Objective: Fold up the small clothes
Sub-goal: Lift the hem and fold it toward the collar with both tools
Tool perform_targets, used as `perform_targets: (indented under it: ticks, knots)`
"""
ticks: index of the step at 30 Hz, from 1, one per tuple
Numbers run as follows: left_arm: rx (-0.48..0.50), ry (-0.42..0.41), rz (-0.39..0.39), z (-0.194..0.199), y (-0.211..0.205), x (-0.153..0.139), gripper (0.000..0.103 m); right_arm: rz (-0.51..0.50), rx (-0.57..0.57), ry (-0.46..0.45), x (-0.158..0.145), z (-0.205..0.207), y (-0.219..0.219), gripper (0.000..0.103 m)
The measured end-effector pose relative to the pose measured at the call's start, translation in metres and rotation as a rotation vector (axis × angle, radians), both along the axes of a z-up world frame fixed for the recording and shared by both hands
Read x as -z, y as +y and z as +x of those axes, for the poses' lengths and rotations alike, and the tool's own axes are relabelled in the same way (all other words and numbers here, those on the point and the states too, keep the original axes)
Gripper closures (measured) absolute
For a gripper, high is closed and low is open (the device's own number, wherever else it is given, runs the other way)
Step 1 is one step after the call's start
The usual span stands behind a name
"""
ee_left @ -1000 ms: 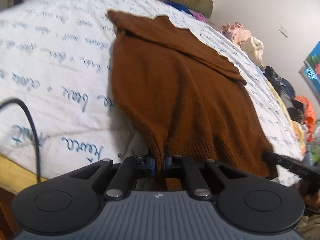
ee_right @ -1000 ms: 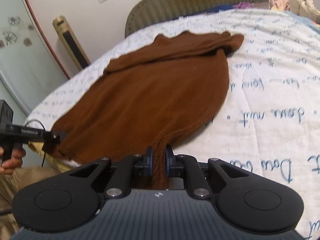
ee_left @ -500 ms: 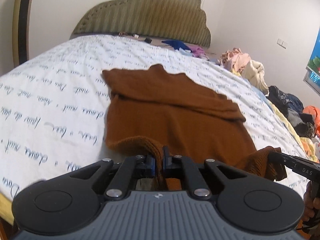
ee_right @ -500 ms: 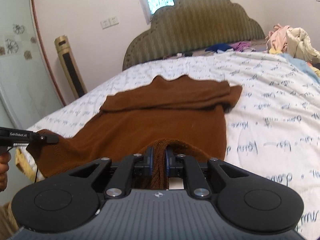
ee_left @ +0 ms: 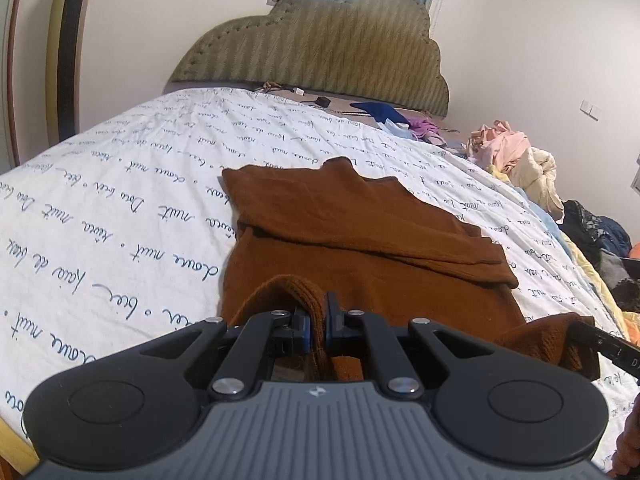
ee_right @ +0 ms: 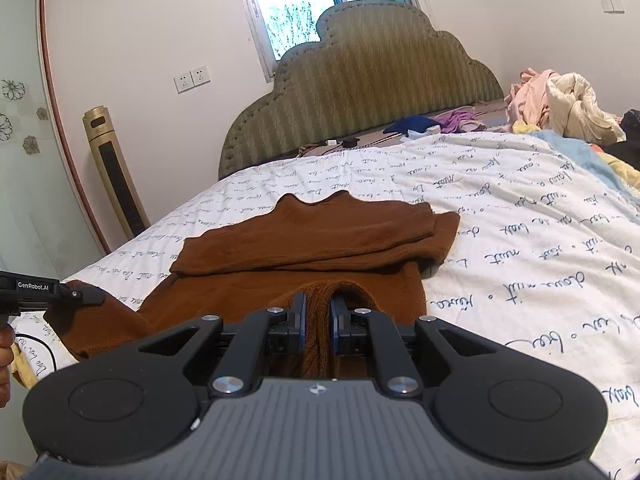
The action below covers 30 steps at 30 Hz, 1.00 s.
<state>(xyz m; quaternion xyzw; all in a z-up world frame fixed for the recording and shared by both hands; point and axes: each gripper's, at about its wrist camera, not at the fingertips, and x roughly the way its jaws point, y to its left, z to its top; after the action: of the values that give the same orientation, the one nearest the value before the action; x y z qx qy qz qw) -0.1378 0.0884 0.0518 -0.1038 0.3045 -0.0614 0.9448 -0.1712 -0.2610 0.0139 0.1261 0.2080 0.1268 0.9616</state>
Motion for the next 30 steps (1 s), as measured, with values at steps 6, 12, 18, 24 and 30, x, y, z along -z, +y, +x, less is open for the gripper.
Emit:
perform_targets:
  ticks: [6, 12, 18, 24, 30]
  knots:
    - [-0.007, -0.012, 0.044, 0.008, -0.006, -0.002, 0.097, -0.015, 0.006, -0.013, -0.003, 0.004, 0.003, 0.087]
    - [-0.014, -0.016, 0.073, 0.015, -0.007, -0.003, 0.097, -0.022, 0.010, -0.019, -0.005, 0.011, 0.005, 0.087]
    - [-0.019, -0.016, 0.097, 0.023, -0.007, -0.004, 0.097, -0.038, 0.017, -0.025, -0.006, 0.017, 0.009, 0.087]
    - [-0.033, -0.015, 0.127, 0.033, -0.009, -0.005, 0.097, -0.045, 0.031, -0.032, -0.009, 0.025, 0.009, 0.087]
    - [-0.042, -0.023, 0.167, 0.043, -0.015, -0.006, 0.097, -0.062, 0.042, -0.049, -0.013, 0.034, 0.013, 0.087]
